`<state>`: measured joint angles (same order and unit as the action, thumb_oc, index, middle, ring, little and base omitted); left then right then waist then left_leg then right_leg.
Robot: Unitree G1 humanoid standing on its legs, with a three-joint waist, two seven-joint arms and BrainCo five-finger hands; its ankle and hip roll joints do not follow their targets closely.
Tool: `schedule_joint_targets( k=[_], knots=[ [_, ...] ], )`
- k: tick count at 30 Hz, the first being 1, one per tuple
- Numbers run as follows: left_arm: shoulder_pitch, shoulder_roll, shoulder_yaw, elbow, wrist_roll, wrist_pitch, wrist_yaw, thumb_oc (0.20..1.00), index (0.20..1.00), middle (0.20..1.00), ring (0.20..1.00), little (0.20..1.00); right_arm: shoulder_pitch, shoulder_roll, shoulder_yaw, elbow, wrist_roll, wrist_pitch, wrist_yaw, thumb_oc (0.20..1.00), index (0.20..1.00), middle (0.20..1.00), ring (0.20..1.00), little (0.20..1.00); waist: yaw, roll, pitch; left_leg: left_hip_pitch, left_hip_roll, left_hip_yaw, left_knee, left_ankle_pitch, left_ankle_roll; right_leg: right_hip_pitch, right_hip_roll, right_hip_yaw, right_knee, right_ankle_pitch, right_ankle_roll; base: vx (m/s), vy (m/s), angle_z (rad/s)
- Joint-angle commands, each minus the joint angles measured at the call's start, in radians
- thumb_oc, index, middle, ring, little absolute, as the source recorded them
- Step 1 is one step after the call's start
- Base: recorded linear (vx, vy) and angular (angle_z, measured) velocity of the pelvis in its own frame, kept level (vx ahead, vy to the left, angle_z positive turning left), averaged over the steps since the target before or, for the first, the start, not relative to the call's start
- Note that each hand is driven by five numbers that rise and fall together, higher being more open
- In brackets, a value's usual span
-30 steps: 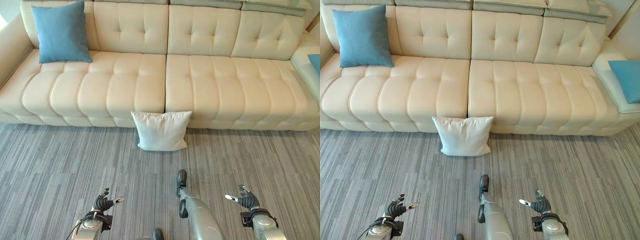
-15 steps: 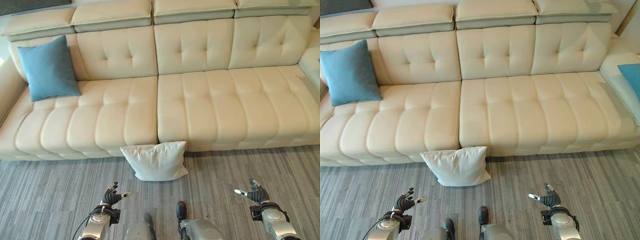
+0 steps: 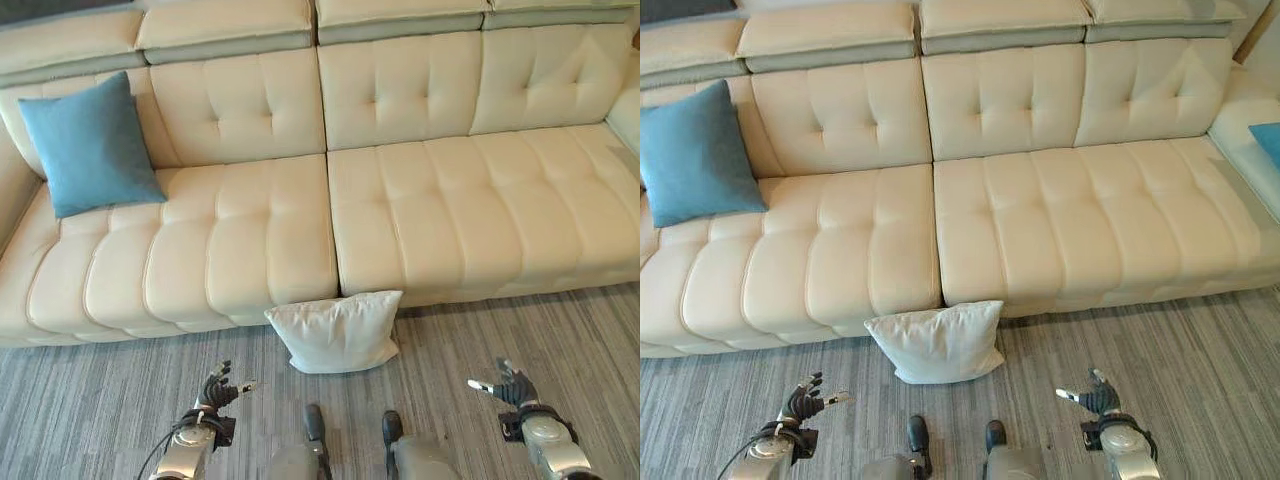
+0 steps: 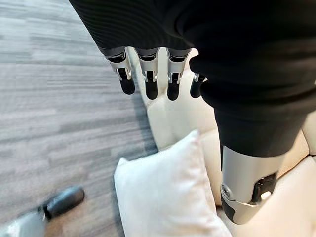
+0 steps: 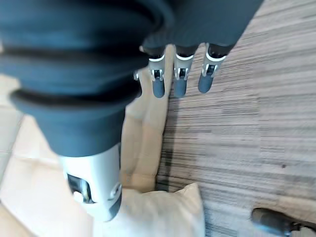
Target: Pick up all the scattered cushions and arrange them neatly on the sofa.
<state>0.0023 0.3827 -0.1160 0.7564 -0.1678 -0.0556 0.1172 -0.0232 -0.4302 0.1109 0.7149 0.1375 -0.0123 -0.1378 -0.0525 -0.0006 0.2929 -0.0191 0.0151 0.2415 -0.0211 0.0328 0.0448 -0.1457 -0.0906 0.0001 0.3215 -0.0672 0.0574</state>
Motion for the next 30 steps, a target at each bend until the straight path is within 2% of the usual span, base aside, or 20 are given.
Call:
schedule_joint_targets(
  k=[1,3,5,6,7,8,9,11,12,13,17,18,19,20,21,22,25,27,30],
  knots=[
    [0.016,0.049,0.030,-0.031,0.002,-0.035,0.025,1.000,1.000,1.000,1.000,1.000,-0.020,-0.003,0.042,-0.037,-0.009,-0.022,-0.002,1.000,1.000,1.000,1.000,1.000,0.012,-0.026,-0.011,-0.045,0.019,-0.045,0.192,-0.153,-0.033,-0.039,-0.099,-0.027,0.028,0.085,0.067,0.13,0.152,-0.35],
    [0.019,0.049,0.036,-0.030,-0.003,-0.036,0.028,1.000,1.000,1.000,1.000,1.000,-0.023,-0.004,0.044,-0.040,-0.008,-0.022,-0.003,1.000,1.000,1.000,1.000,1.000,0.010,-0.025,-0.009,-0.031,0.013,-0.046,0.182,-0.158,-0.032,-0.055,-0.091,-0.045,0.003,0.083,0.068,0.14,0.062,-0.17],
    [0.013,0.045,0.038,-0.015,-0.013,-0.040,0.030,1.000,1.000,1.000,1.000,1.000,-0.031,-0.009,0.052,-0.039,-0.004,-0.023,0.000,1.000,1.000,1.000,1.000,1.000,0.000,-0.028,-0.004,-0.009,0.000,-0.052,0.167,-0.170,-0.033,-0.081,-0.070,-0.074,-0.076,0.089,0.070,0.21,-0.027,-0.11],
    [0.001,0.047,0.034,0.004,-0.018,-0.042,0.033,1.000,1.000,1.000,1.000,1.000,-0.016,-0.015,0.044,-0.033,0.000,-0.026,-0.003,1.000,1.000,1.000,1.000,1.000,-0.006,-0.038,-0.003,-0.004,-0.014,-0.072,0.182,-0.188,-0.041,-0.068,-0.079,-0.088,-0.171,0.090,0.082,0.20,-0.064,-0.11],
    [0.001,0.047,0.034,0.004,-0.018,-0.042,0.033,1.000,1.000,1.000,1.000,1.000,-0.016,-0.015,0.044,-0.033,0.000,-0.026,-0.003,1.000,1.000,1.000,1.000,1.000,-0.007,-0.039,-0.005,-0.007,-0.016,-0.073,0.181,-0.185,-0.040,-0.070,-0.080,-0.088,-0.174,0.093,0.082,0.17,-0.115,0.13],
    [-0.002,0.043,0.036,-0.011,-0.029,-0.039,0.036,1.000,1.000,1.000,1.000,1.000,-0.012,-0.018,0.042,-0.036,-0.004,-0.023,-0.006,1.000,1.000,1.000,1.000,1.000,-0.005,-0.050,0.007,-0.025,-0.020,-0.082,0.229,-0.208,-0.041,-0.090,-0.076,-0.065,-0.132,0.098,0.076,0.03,-0.060,0.42],
    [-0.002,0.043,0.037,-0.010,-0.029,-0.039,0.036,1.000,1.000,1.000,1.000,1.000,-0.012,-0.018,0.042,-0.036,-0.004,-0.023,-0.006,1.000,1.000,1.000,1.000,1.000,-0.006,-0.052,0.004,-0.029,-0.021,-0.082,0.228,-0.205,-0.041,-0.094,-0.077,-0.065,-0.134,0.101,0.075,0.02,-0.116,0.65],
    [-0.034,0.045,0.036,-0.017,-0.062,-0.056,0.055,1.000,1.000,1.000,1.000,1.000,-0.038,-0.038,0.056,-0.042,-0.001,-0.027,-0.021,1.000,1.000,1.000,1.000,1.000,0.000,-0.063,0.037,-0.115,-0.001,-0.090,0.340,-0.232,-0.051,-0.126,-0.082,-0.083,-0.078,0.087,0.053,-0.04,-0.164,0.54],
    [-0.034,0.045,0.036,-0.017,-0.062,-0.056,0.055,1.000,1.000,1.000,1.000,1.000,-0.038,-0.038,0.056,-0.041,-0.001,-0.027,-0.021,1.000,1.000,1.000,1.000,1.000,-0.001,-0.063,0.036,-0.117,-0.001,-0.091,0.341,-0.233,-0.051,-0.127,-0.082,-0.083,-0.078,0.087,0.053,-0.05,-0.218,0.56],
    [-0.054,0.051,0.038,-0.016,-0.077,-0.063,0.065,1.000,1.000,1.000,1.000,1.000,-0.056,-0.056,0.062,-0.061,-0.006,-0.030,-0.031,1.000,1.000,1.000,1.000,1.000,0.004,-0.068,0.048,-0.177,0.012,-0.108,0.402,-0.218,-0.064,-0.150,-0.086,-0.100,-0.053,0.078,0.039,-0.02,-0.110,0.43],
    [-0.116,0.071,0.031,-0.014,-0.098,-0.081,0.096,1.000,1.000,1.000,1.000,1.000,-0.127,-0.088,0.113,-0.081,-0.044,-0.046,-0.055,1.000,1.000,1.000,1.000,1.000,0.010,-0.073,0.067,-0.261,0.030,-0.125,0.436,-0.215,-0.077,-0.219,-0.085,-0.117,-0.019,0.061,0.028,-0.04,-0.136,0.27],
    [-0.145,0.077,0.027,-0.009,-0.115,-0.090,0.111,1.000,1.000,1.000,1.000,1.000,-0.160,-0.102,0.137,-0.081,-0.059,-0.048,-0.068,1.000,1.000,1.000,1.000,1.000,0.014,-0.067,0.076,-0.273,0.042,-0.132,0.453,-0.245,-0.084,-0.236,-0.076,-0.116,0.005,0.033,0.033,-0.06,-0.079,0.26],
    [-0.148,0.077,0.028,-0.008,-0.115,-0.091,0.111,1.000,1.000,1.000,1.000,1.000,-0.163,-0.101,0.137,-0.081,-0.059,-0.049,-0.068,1.000,1.000,1.000,1.000,1.000,0.011,-0.074,0.076,-0.289,0.035,-0.125,0.450,-0.218,-0.078,-0.247,-0.085,-0.121,-0.007,0.058,0.025,-0.01,-0.088,0.10],
    [-0.210,0.087,0.015,0.024,-0.144,-0.105,0.134,1.000,1.000,1.000,1.000,1.000,-0.244,-0.116,0.181,-0.066,-0.077,-0.051,-0.093,1.000,1.000,1.000,1.000,1.000,0.016,-0.066,0.095,-0.338,0.047,-0.136,0.483,-0.247,-0.087,-0.302,-0.074,-0.116,0.034,0.026,0.029,-0.12,-0.077,0.03],
    [-0.272,0.099,0.003,0.046,-0.185,-0.120,0.159,1.000,1.000,1.000,1.000,1.000,-0.330,-0.125,0.213,-0.026,-0.069,-0.048,-0.120,1.000,1.000,1.000,1.000,1.000,0.014,-0.066,0.113,-0.416,0.044,-0.133,0.517,-0.251,-0.086,-0.381,-0.071,-0.108,0.065,0.021,0.025,-0.04,-0.072,-0.01],
    [-0.274,0.099,0.003,0.047,-0.186,-0.121,0.159,1.000,1.000,1.000,1.000,1.000,-0.332,-0.125,0.214,-0.024,-0.069,-0.049,-0.120,1.000,1.000,1.000,1.000,1.000,0.014,-0.066,0.112,-0.419,0.044,-0.133,0.520,-0.252,-0.086,-0.385,-0.071,-0.107,0.066,0.021,0.025,-0.11,-0.036,-0.07],
    [-0.384,0.130,-0.023,0.111,-0.233,-0.132,0.184,1.000,1.000,1.000,1.000,1.000,-0.472,-0.128,0.239,0.058,-0.020,-0.049,-0.162,1.000,1.000,1.000,1.000,1.000,-0.001,-0.065,0.130,-0.574,0.056,-0.129,0.601,-0.269,-0.085,-0.532,-0.067,-0.088,0.124,0.018,0.020,-0.11,-0.011,0.00],
    [-0.500,0.183,-0.050,0.151,-0.254,-0.136,0.198,1.000,1.000,1.000,1.000,1.000,-0.604,-0.146,0.232,0.147,0.059,-0.055,-0.209,1.000,1.000,1.000,1.000,1.000,-0.017,-0.058,0.151,-0.735,0.069,-0.127,0.679,-0.284,-0.083,-0.690,-0.065,-0.069,0.194,0.009,0.015,-0.15,-0.002,-0.07],
    [-0.606,0.222,-0.077,0.192,-0.271,-0.140,0.210,1.000,1.000,1.000,1.000,1.000,-0.733,-0.176,0.222,0.222,0.139,-0.062,-0.244,1.000,1.000,1.000,1.000,1.000,-0.031,-0.048,0.151,-0.907,0.076,-0.132,0.753,-0.298,-0.082,-0.847,-0.060,-0.043,0.250,0.010,0.013,-0.08,-0.007,-0.05]
  ],
)
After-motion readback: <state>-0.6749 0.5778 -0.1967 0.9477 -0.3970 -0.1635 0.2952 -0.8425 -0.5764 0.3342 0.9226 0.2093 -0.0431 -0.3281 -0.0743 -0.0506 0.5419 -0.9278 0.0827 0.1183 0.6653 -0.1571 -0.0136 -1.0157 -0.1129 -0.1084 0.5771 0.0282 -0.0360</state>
